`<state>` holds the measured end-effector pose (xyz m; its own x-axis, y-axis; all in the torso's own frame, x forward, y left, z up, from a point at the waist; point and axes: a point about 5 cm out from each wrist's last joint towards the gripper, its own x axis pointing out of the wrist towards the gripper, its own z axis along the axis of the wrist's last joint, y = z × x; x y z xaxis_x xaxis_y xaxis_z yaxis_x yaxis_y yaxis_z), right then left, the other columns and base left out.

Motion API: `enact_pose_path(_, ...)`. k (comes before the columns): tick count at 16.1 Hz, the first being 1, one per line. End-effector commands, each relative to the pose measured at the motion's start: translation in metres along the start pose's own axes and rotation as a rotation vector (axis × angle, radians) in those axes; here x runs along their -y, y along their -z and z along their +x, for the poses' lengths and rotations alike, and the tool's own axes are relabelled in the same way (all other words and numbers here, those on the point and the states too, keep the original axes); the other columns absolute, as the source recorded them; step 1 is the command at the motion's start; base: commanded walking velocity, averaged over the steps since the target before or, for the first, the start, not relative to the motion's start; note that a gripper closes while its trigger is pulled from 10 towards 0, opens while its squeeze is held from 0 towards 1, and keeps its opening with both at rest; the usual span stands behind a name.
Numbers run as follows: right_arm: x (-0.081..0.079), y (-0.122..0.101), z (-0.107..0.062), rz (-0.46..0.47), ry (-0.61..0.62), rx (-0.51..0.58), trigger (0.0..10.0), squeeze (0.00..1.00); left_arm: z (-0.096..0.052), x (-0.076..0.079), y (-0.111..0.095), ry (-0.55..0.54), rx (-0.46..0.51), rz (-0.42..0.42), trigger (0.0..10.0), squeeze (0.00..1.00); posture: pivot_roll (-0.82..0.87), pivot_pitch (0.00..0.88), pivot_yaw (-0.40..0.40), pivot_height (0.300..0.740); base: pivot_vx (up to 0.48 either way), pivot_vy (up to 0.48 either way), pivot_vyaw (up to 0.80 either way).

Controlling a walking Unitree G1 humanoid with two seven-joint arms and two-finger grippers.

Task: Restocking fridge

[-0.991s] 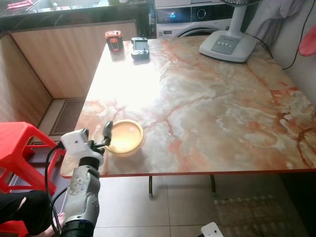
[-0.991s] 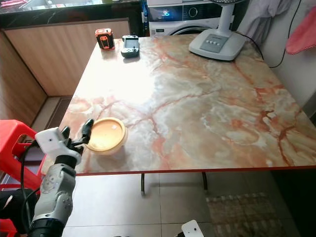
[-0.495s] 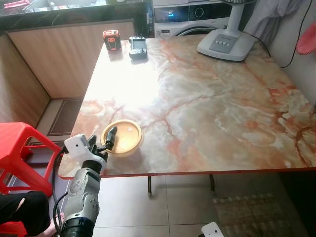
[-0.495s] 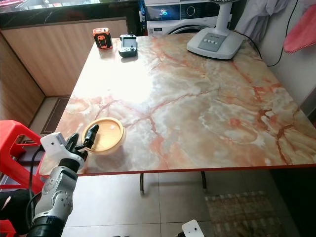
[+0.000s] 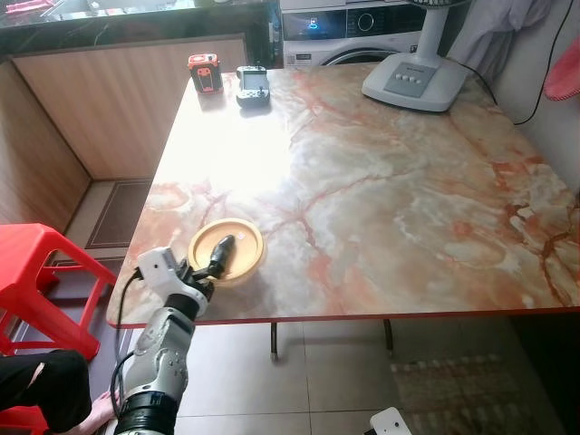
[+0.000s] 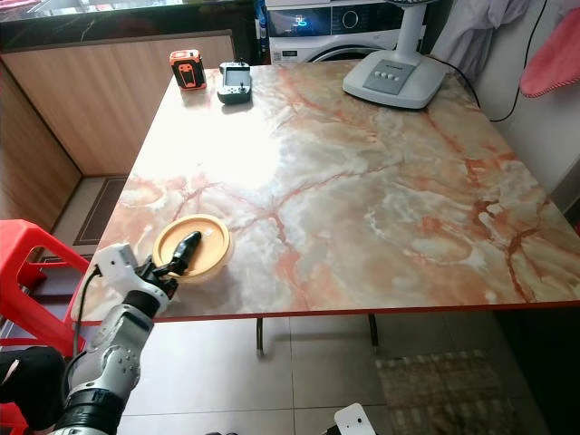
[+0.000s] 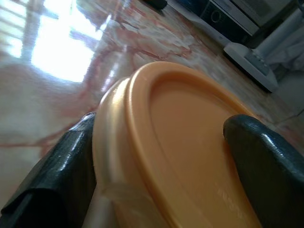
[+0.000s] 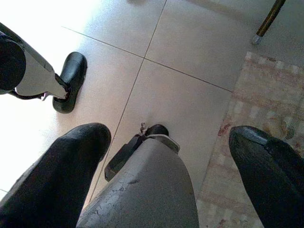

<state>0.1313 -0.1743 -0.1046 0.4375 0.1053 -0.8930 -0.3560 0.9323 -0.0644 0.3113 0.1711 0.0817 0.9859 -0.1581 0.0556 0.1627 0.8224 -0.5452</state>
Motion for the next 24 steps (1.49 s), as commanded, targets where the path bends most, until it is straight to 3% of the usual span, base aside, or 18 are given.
enact_pose_path(1,-0.002,0.021,-0.004,0.008,-0.005,-0.073,10.0,0.00,0.000,-0.001,0.006,0.004,-0.036,-0.020,9.5,0.00,0.04,0.082,0.033,0.740,0.000,0.000,0.00)
enact_pose_path(3,-0.002,0.021,-0.004,0.007,-0.004,-0.073,10.0,0.00,0.001,0.001,0.008,0.013,-0.040,-0.018,0.0,0.00,0.03,0.082,0.032,0.740,0.000,0.000,0.00)
enact_pose_path(15,-0.002,0.021,-0.004,-0.007,0.001,-0.078,10.0,0.00,0.009,0.006,0.004,0.005,-0.011,-0.003,0.0,0.00,0.03,0.041,0.038,0.740,0.000,0.000,0.00)
enact_pose_path(20,-0.002,0.022,-0.004,-0.005,0.005,-0.081,10.0,0.00,0.012,0.012,0.003,0.029,0.011,-0.035,0.0,0.00,0.02,0.008,0.040,0.740,0.000,0.000,0.00)
enact_pose_path(24,-0.002,0.024,-0.004,0.013,0.014,-0.084,10.0,0.00,0.015,0.023,-0.010,0.066,0.092,-0.100,0.0,0.00,0.02,0.000,0.047,0.740,0.000,0.000,0.00)
